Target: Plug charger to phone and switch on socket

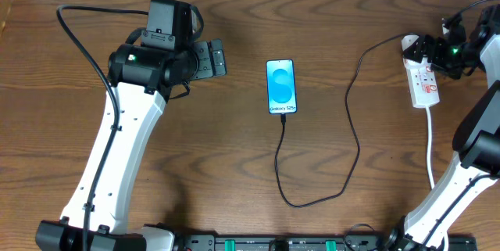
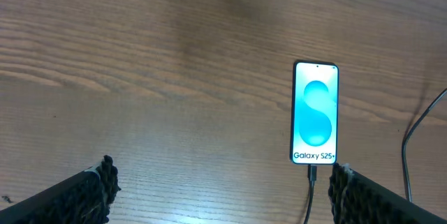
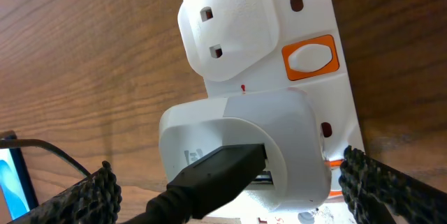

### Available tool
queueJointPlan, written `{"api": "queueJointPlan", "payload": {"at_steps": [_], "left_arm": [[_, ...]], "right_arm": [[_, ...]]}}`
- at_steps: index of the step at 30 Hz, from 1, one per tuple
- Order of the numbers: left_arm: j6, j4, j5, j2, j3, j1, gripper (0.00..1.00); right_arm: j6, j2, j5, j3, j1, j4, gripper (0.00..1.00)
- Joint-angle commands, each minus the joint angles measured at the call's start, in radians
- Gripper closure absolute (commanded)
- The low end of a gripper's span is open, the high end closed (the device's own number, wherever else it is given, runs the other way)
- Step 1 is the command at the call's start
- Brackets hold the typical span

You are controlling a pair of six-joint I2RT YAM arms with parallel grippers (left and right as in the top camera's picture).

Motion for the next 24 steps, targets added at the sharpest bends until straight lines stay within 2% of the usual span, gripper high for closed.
{"api": "queueJointPlan", "payload": {"at_steps": [1, 17, 24], "left_arm": [[0.013, -0.003, -0.010, 0.000, 0.009, -0.001, 0.02], [0.013, -0.003, -0.009, 0.000, 0.009, -0.001, 0.02], [0.013, -0.003, -0.010, 0.000, 0.009, -0.001, 0.02]], "right_arm": [[0.024, 0.006, -0.037, -0.012, 0.023, -0.010, 0.01], [0.060, 0.006, -0.017, -0.012, 0.111, -0.010, 0.01], [0.054, 0.006, 0.146, -0.012, 0.109, -0.006, 0.01]]}}
